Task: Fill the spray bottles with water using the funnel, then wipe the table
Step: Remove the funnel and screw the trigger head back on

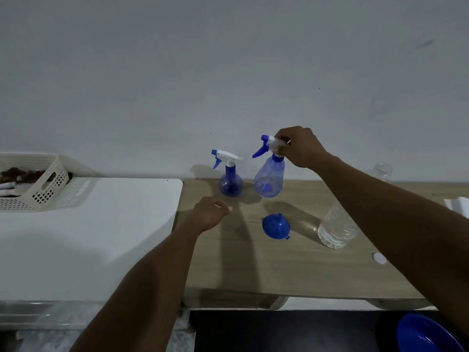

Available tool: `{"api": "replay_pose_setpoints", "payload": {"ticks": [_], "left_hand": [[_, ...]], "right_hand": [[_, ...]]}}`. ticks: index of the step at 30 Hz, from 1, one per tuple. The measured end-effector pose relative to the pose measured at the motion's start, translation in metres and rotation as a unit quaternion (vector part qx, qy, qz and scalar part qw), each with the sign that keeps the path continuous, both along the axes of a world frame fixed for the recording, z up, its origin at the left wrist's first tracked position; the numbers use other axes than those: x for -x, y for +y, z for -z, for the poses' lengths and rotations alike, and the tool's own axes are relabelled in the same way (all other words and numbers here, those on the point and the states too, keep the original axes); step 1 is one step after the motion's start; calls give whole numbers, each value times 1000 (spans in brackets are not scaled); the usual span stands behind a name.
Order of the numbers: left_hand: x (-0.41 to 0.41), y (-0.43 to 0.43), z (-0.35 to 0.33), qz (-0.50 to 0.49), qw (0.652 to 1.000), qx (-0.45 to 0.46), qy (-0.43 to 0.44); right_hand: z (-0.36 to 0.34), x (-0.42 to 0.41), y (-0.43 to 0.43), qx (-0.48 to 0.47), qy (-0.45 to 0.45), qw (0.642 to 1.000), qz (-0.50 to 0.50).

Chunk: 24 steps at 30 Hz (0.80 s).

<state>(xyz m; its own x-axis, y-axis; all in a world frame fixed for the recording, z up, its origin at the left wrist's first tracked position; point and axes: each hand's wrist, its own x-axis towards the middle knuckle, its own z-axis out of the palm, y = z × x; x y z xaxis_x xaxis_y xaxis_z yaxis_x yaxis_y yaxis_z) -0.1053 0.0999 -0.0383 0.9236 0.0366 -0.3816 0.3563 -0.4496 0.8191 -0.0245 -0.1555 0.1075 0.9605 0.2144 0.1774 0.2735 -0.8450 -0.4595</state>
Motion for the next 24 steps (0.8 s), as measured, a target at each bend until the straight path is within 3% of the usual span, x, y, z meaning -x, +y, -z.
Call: {"api": "replay_pose_setpoints", "payload": {"ticks": [9, 19, 24], "left_hand": [[-24, -7, 17, 10, 1000, -20, 20], [-30, -23, 25, 25, 999, -23, 21], [-30, -40, 23, 54, 998, -36, 11]], "right_hand": [[57, -49, -8, 25, 47, 998, 36], [72, -59, -3, 11, 65, 998, 24], [75, -35, -9, -35, 0, 998, 59]]}}
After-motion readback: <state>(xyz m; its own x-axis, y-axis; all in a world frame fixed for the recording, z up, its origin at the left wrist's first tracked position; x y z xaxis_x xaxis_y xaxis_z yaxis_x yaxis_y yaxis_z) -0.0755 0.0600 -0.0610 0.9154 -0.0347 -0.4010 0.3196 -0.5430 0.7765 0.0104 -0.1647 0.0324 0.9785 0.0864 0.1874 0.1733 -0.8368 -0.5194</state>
